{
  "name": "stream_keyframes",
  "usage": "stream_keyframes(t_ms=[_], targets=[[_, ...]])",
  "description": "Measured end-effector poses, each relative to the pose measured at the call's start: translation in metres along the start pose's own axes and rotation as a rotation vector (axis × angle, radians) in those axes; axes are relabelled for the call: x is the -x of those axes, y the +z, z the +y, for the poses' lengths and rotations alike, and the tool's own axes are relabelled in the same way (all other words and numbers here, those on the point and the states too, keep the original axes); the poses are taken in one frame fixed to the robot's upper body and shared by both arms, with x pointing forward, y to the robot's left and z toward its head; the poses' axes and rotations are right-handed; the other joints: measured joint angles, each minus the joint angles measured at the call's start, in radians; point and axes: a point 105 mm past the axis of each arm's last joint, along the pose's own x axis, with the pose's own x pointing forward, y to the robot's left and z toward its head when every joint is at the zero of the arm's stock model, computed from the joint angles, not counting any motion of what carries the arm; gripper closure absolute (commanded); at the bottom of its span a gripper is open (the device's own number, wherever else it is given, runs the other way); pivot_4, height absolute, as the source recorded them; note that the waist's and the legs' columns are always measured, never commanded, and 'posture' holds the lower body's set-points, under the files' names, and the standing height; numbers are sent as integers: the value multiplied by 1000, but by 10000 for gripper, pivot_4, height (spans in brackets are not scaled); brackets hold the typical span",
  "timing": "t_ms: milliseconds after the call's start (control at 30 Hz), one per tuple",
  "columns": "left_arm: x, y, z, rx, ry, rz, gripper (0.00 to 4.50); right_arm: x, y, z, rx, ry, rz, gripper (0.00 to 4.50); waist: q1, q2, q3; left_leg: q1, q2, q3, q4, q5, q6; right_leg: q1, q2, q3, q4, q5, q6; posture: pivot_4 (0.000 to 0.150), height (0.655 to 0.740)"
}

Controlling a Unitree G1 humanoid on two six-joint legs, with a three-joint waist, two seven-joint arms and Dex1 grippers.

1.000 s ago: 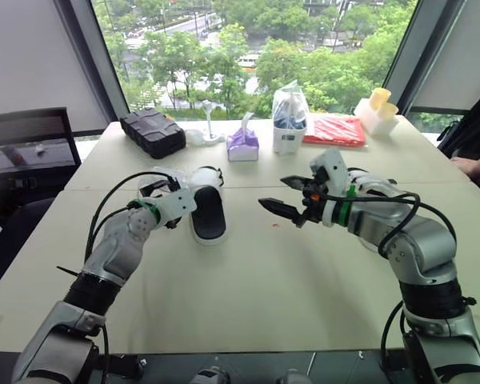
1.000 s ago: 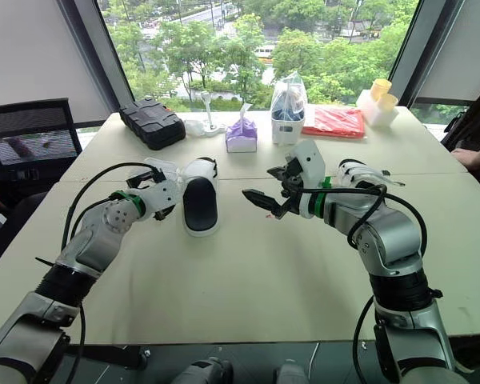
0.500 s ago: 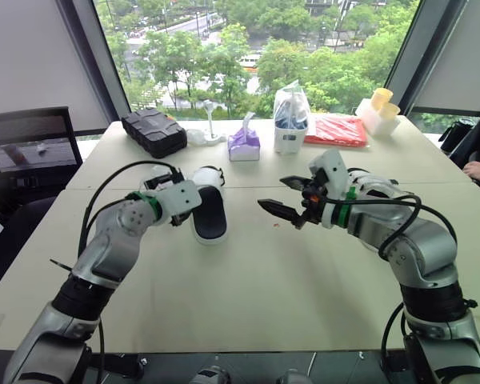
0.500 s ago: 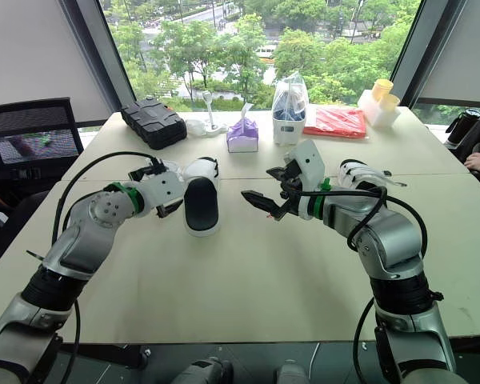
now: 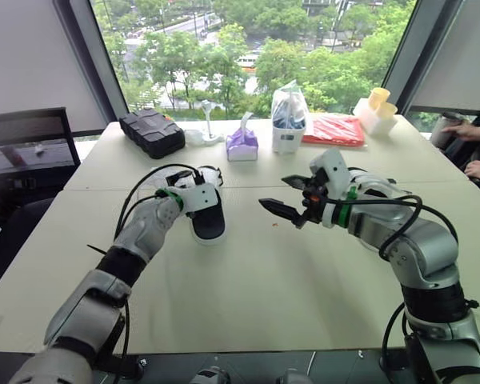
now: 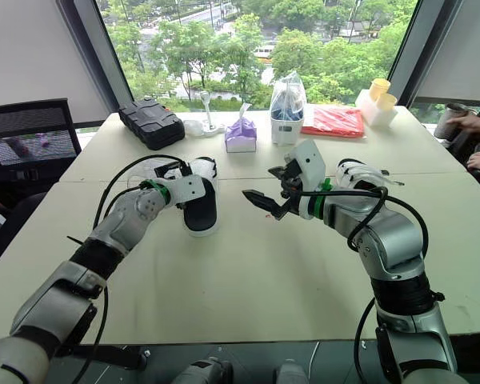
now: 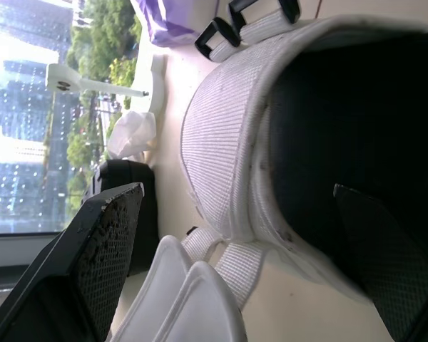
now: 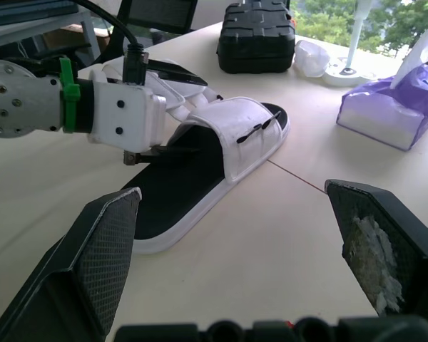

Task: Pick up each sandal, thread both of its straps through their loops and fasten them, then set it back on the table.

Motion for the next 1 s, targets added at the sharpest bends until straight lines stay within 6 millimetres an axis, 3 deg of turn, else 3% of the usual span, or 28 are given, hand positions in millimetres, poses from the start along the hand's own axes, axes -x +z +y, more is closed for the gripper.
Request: stream_keyframes(t_ms=[233,267,333,467,533,600,800,1000], targets=[[-15,-1,2,15,37,13,305,0,0,-1,1,-14,-1,0,0,0,0,0,0,0,1,0,0,0,0,0,1,0,0,1500,7400],[-16,-1,2,16,40,17,2725,0,0,-1,1,-14,-1,0,0,0,0,0,0,0,1,0,0,0,0,0,1,0,0,1500,7400],[-18,-3,1,21,39,25,7989,0,0,-1,2,-15,-1,0,-1,0,0,0,0,0,1,0,0,0,0,0,1,0,0,1500,7400],[-21,-7,-9,39,25,45,28273,0,1,-2,3,-19,-1,0,-4,-1,0,0,0,0,1,0,0,0,0,0,1,0,0,1500,7400],[-22,-6,-1,35,40,41,38319,0,1,-3,4,-24,0,0,-4,0,-1,0,0,0,1,0,0,0,0,0,1,0,0,1500,7400],[-22,-6,3,34,54,38,44514,0,1,-3,5,-30,0,0,-2,0,-1,1,0,0,1,0,0,1,0,0,1,0,0,1500,7400],[-21,1,6,44,89,-51,44514,2,1,-5,10,-40,4,0,6,-1,-1,0,-1,0,2,0,0,1,-1,0,1,1,1,1500,7400],[-2,40,17,-108,58,-405,44514,5,1,-9,23,-57,12,0,4,-3,0,-5,-1,0,1,3,-6,-5,-1,0,1,1,1,1500,7400]])
